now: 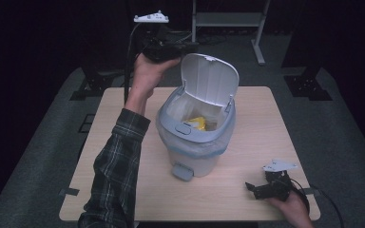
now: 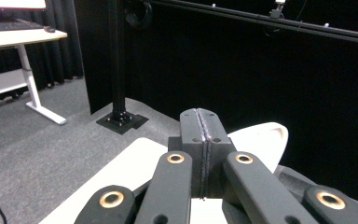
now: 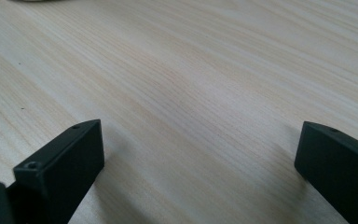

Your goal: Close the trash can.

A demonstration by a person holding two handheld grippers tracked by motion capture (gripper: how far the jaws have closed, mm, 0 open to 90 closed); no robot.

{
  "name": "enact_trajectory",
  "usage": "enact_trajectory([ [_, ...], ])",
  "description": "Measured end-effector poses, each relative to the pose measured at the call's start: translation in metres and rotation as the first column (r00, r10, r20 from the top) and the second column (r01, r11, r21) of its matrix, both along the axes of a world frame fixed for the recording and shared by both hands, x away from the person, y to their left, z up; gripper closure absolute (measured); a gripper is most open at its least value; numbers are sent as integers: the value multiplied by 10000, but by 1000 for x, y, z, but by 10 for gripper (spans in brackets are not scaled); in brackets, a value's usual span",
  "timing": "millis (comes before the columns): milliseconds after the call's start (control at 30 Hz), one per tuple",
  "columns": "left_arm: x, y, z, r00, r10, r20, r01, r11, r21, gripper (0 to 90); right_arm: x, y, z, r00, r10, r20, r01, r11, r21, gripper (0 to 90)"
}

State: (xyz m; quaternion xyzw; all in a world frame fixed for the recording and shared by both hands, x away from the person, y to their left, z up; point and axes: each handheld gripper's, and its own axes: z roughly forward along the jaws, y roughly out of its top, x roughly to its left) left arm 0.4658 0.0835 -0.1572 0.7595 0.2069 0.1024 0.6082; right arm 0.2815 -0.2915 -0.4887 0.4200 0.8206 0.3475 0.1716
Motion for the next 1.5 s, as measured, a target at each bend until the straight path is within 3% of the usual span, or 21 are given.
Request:
enact_trajectory([
  [267, 8, -4, -6, 9994, 83, -328, -81, 10000, 45, 900, -1, 0, 0, 10000, -6, -12, 6, 10000, 1, 3],
  [533, 4, -2, -5, 9991, 27, -416, -23, 10000, 93, 900, -1, 0, 0, 10000, -7, -15, 7, 10000, 1, 3],
  [1033, -21, 11, -7, 9996, -139, -259, 147, 9995, 297, 900, -1, 0, 0, 10000, -8, -20, 8, 10000, 3, 3],
  [1200, -35, 16, -12, 9995, -248, -194, 256, 9987, 431, 900, -1, 0, 0, 10000, -12, -22, 12, 10000, -1, 3],
  [1500, -55, 28, -28, 9988, -414, -261, 422, 9986, 312, 900, -1, 0, 0, 10000, -11, -17, 11, 10000, 1, 2],
])
